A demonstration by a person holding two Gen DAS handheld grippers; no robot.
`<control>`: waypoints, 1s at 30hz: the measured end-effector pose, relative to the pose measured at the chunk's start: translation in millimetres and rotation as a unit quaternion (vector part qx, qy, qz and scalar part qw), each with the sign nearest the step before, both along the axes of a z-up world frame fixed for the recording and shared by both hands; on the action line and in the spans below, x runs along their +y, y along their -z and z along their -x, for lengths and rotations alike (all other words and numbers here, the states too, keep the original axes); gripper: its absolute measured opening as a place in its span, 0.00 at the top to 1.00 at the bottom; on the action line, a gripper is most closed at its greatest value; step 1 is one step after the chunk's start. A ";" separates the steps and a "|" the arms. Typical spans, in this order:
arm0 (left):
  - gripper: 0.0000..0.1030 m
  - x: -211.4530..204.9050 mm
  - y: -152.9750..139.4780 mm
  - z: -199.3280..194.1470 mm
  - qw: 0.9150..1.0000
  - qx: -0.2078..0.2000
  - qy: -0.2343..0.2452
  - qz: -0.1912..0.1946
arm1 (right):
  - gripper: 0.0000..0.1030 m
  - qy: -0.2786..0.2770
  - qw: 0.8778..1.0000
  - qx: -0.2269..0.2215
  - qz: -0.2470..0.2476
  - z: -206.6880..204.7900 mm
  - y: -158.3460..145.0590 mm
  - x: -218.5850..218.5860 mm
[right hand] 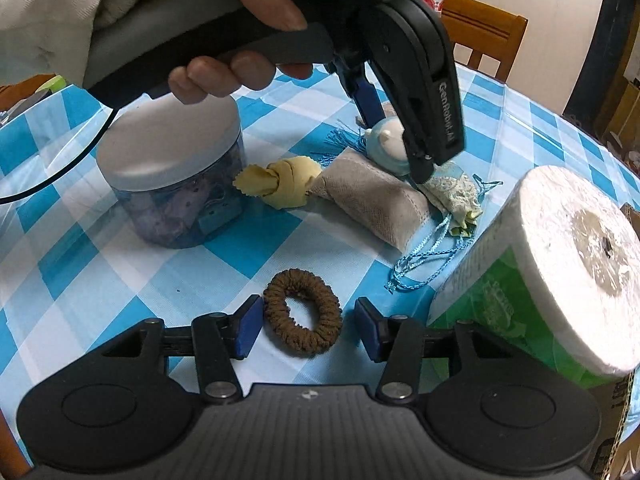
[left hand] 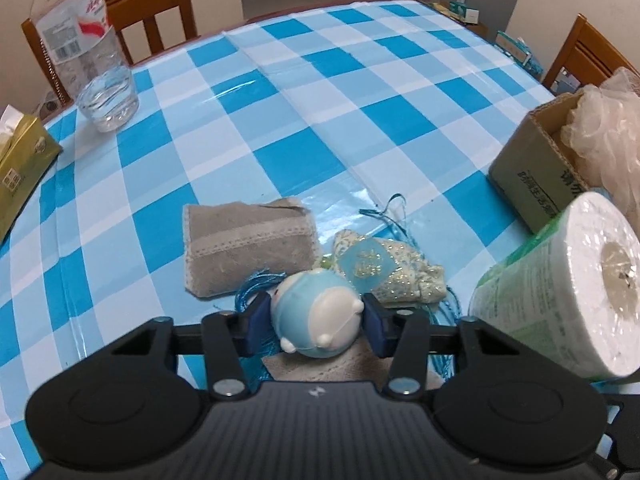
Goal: Organize soft objects
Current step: 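Grasp the brown hair tie with the right tool while the left tool grasps the light-blue figurine, then drop the hair tie into the box with the right tool while the left tool carries the figurine over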
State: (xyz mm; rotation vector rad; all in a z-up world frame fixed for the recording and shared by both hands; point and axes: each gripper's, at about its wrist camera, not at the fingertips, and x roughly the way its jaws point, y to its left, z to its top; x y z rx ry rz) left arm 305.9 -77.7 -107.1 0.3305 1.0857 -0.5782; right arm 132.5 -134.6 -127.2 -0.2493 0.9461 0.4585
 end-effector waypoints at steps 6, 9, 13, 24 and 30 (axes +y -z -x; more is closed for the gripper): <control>0.55 3.1 -4.0 1.6 1.000 -0.002 -0.002 0.005 | 0.46 -0.006 1.000 0.001 0.005 -3.0 0.1 4.8; 0.55 5.0 -8.3 4.0 1.000 -0.006 -0.003 0.007 | 0.52 -0.009 1.000 0.004 0.009 -5.2 0.0 7.5; 0.55 8.7 -15.3 7.2 1.000 -0.010 -0.006 0.009 | 0.58 -0.010 1.000 0.003 0.016 -5.1 -2.4 9.9; 0.56 26.6 -48.8 36.6 1.000 -0.026 -0.006 0.013 | 0.59 -0.008 1.000 -0.005 0.018 9.0 -25.3 6.8; 0.56 36.3 -73.1 65.8 0.999 -0.034 0.012 0.016 | 0.59 0.004 1.000 -0.003 0.012 25.6 -43.7 3.0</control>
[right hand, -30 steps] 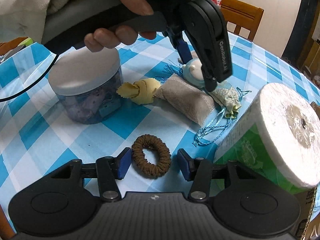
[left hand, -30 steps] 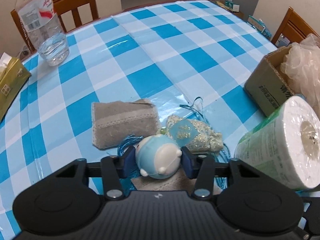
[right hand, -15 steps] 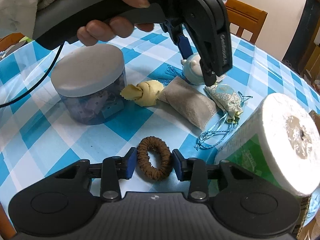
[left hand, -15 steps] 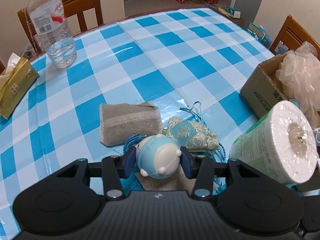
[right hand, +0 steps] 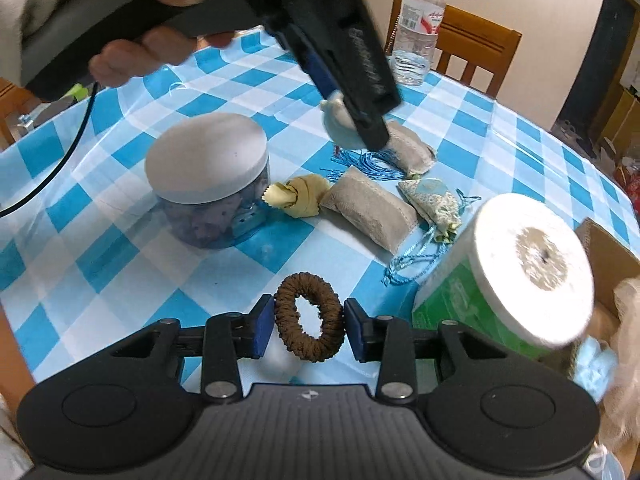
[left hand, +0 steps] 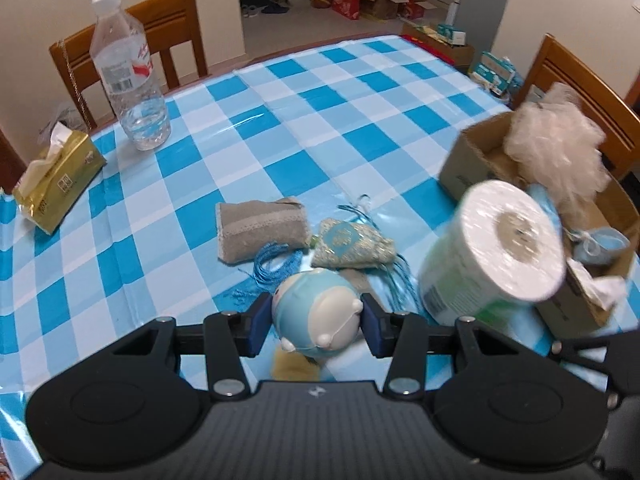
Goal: Organize soft objects
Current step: 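Drop the hair tie into the box with the right tool while the left tool carries the figurine over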
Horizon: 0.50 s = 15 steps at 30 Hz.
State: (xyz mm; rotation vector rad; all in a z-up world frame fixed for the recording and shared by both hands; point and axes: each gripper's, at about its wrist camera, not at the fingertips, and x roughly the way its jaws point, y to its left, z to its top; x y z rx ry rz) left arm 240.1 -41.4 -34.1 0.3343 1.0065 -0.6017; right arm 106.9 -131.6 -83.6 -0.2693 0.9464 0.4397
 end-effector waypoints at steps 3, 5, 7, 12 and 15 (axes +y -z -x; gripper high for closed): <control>0.56 1.2 -10.9 18.0 1.000 -0.001 0.020 0.001 | 0.59 0.009 1.000 0.000 -0.004 12.6 -11.7 -4.1; 0.56 0.7 -17.9 30.8 0.999 -0.001 0.038 0.002 | 0.59 0.017 1.000 0.000 -0.004 21.1 -18.8 -7.5; 0.56 -1.3 -25.2 45.0 0.998 -0.004 0.061 0.001 | 0.59 0.027 1.000 0.001 -0.004 29.8 -26.0 -12.1; 0.56 -9.9 -40.7 73.1 0.994 -0.002 0.106 0.012 | 0.59 0.063 0.998 0.002 0.004 49.0 -42.9 -29.9; 0.56 -22.2 -50.0 89.1 0.993 -0.010 0.120 0.011 | 0.59 0.079 0.997 -0.001 0.000 60.3 -53.6 -46.8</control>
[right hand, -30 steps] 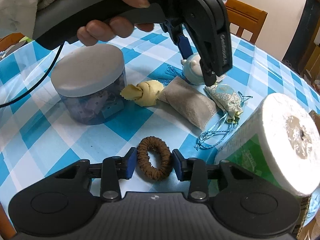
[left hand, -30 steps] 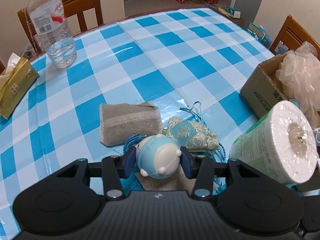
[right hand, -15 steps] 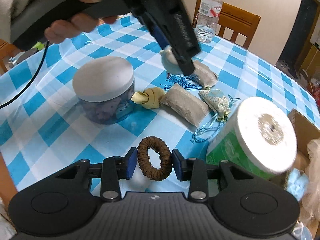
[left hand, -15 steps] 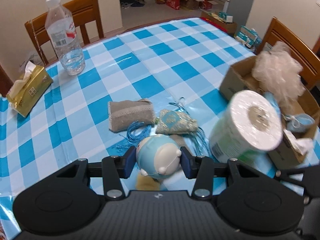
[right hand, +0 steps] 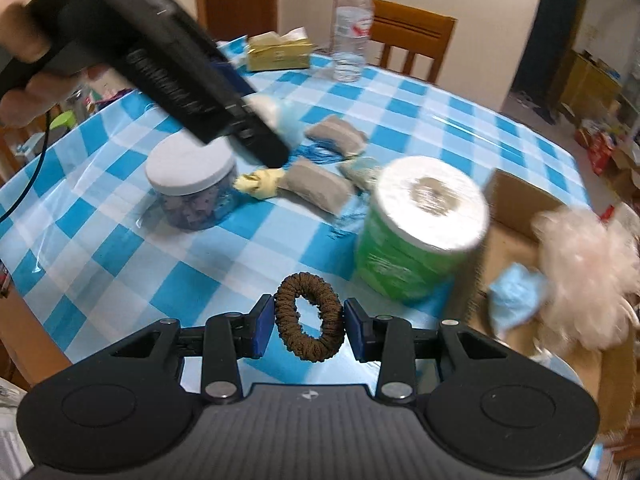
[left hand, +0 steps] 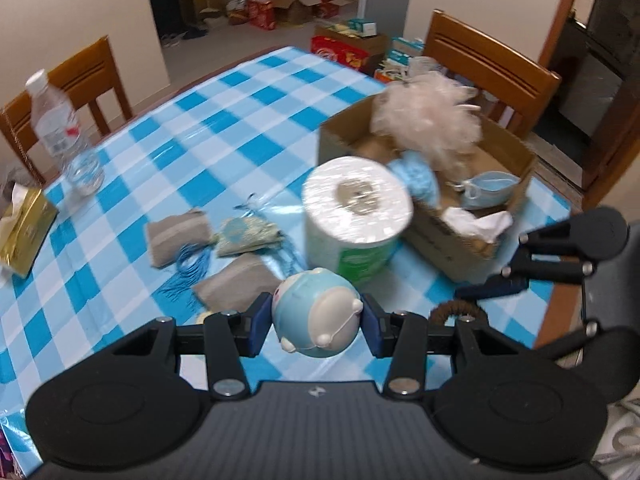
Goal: Organize soft objects
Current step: 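Drop the hair tie into the box with the right tool while the left tool carries the figurine over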
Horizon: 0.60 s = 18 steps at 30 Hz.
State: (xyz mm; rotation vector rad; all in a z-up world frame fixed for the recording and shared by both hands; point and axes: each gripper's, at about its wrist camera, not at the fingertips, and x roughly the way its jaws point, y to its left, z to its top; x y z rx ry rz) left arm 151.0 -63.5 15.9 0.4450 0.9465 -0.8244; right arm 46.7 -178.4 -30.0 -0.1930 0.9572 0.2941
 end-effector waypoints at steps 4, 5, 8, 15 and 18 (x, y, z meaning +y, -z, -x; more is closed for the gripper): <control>0.56 -21.6 -11.6 14.2 1.000 -0.008 0.006 0.008 | 0.59 0.011 1.000 -0.012 -0.001 13.6 -14.5 -29.9; 0.56 -28.8 -14.4 17.1 1.000 -0.009 0.007 0.012 | 0.59 0.013 1.000 -0.014 0.000 15.0 -17.4 -37.6; 0.56 -49.1 -18.8 23.7 1.000 -0.014 0.013 0.020 | 0.59 0.021 1.000 -0.020 0.012 18.0 -23.7 -64.9; 0.56 -103.0 -22.4 26.0 0.999 -0.022 0.021 0.034 | 0.58 0.054 0.997 -0.031 0.042 12.9 -25.3 -131.1; 0.56 -123.9 -21.8 23.1 0.999 -0.027 0.022 0.036 | 0.58 0.069 0.996 -0.032 0.049 6.6 -22.4 -157.5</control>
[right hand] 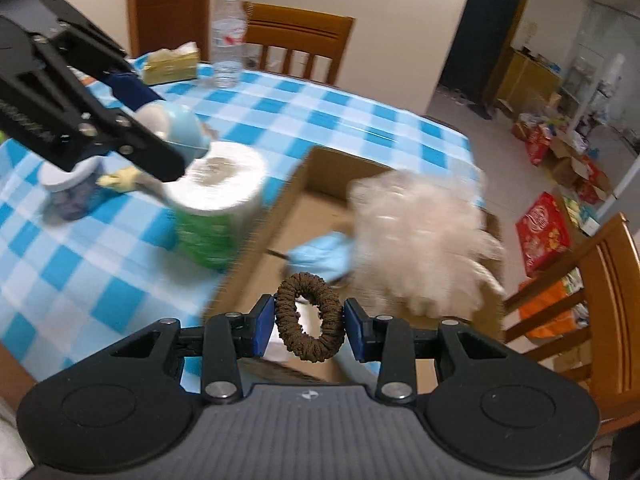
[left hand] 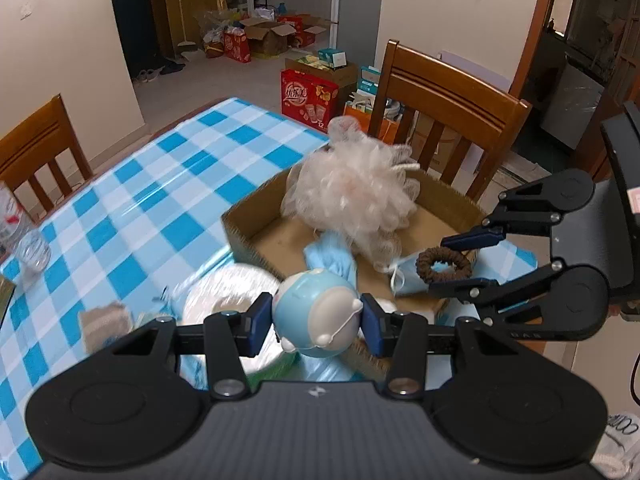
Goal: Organize soft objects
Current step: 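Drop the hair tie into the box with the right tool while the left tool carries the figurine over, then open the left tool to drop the light-blue figurine into the box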
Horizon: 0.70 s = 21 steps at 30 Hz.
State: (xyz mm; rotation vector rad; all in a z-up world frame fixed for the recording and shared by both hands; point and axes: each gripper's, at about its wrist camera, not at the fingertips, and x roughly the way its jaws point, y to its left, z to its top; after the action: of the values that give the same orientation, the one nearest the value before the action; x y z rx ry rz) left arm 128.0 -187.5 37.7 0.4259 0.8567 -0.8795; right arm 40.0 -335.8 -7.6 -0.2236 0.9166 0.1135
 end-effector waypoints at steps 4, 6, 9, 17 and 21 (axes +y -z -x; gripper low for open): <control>0.56 -23.2 3.1 -7.2 1.000 -0.002 0.001 0.001 | 0.58 0.016 1.000 0.001 0.009 -7.9 4.0 -28.7; 0.56 -33.8 5.2 -11.8 1.000 -0.002 -0.001 0.001 | 0.58 0.025 1.000 -0.001 0.013 -11.6 6.4 -41.7; 0.56 -47.9 8.4 -19.5 1.000 -0.001 -0.003 0.001 | 0.55 0.043 0.999 -0.004 0.019 -15.8 10.8 -57.1; 0.55 -76.2 19.5 -44.7 1.000 0.001 -0.013 -0.005 | 0.18 0.063 0.998 -0.006 -0.019 -13.0 13.8 -75.8; 0.55 -85.1 27.3 -59.7 1.000 0.004 -0.027 -0.008 | 0.14 0.055 0.998 -0.002 -0.021 -6.7 14.0 -70.0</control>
State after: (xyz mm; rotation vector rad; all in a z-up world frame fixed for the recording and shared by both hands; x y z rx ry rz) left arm 187.7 -272.6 10.4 0.4115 0.8790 -0.8256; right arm 46.7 -405.8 -21.5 -0.1336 0.9202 0.0309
